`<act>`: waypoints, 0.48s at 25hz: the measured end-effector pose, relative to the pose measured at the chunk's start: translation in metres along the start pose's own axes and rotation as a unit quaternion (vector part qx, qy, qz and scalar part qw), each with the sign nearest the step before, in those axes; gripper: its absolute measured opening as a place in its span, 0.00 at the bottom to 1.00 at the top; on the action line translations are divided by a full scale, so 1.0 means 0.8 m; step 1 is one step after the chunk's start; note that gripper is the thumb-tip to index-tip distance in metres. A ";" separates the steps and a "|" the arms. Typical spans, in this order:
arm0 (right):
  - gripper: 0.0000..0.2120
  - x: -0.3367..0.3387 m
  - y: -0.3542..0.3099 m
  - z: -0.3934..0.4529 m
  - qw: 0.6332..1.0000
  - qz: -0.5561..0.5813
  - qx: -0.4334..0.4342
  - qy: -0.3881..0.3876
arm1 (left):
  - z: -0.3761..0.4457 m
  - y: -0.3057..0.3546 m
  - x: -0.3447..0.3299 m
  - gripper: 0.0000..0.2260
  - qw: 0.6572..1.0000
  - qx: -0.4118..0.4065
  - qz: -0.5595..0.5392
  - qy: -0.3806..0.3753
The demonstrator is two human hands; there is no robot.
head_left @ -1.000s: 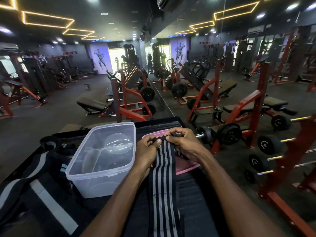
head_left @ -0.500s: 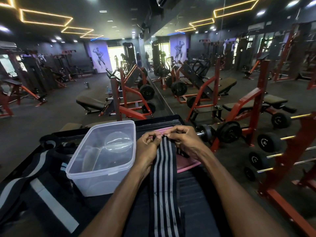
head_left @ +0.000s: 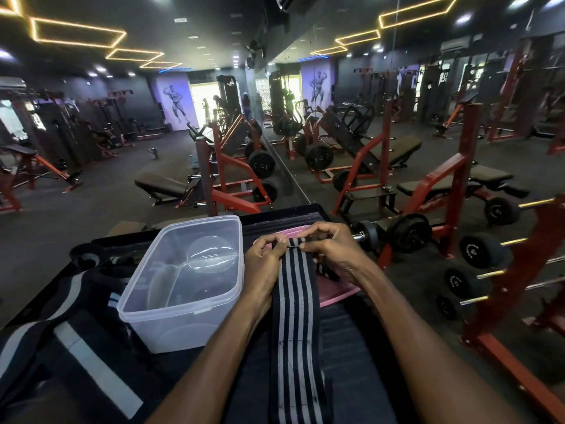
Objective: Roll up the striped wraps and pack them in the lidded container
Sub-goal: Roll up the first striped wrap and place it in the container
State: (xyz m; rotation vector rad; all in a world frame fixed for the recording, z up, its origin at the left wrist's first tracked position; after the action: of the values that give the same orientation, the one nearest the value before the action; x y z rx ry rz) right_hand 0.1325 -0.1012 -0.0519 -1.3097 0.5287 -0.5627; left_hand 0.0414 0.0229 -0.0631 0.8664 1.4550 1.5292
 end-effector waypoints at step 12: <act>0.02 -0.002 0.001 0.000 0.999 0.031 -0.018 -0.014 | 0.000 0.002 -0.003 0.05 0.999 -0.002 -0.050 -0.006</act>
State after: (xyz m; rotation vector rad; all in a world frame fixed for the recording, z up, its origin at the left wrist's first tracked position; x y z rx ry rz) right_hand 0.1316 -0.1001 -0.0524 -1.3299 0.5566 -0.4851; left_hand 0.0420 0.0203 -0.0611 0.7871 1.4643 1.4490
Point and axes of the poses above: each hand's wrist, its own z-axis towards the middle knuckle, its own x-axis out of the back of the hand, y = z × x, the point moved 1 cm from there along z, towards the middle knuckle, and after that the axes turned 14 degrees about -y, right-handed, at the moved point
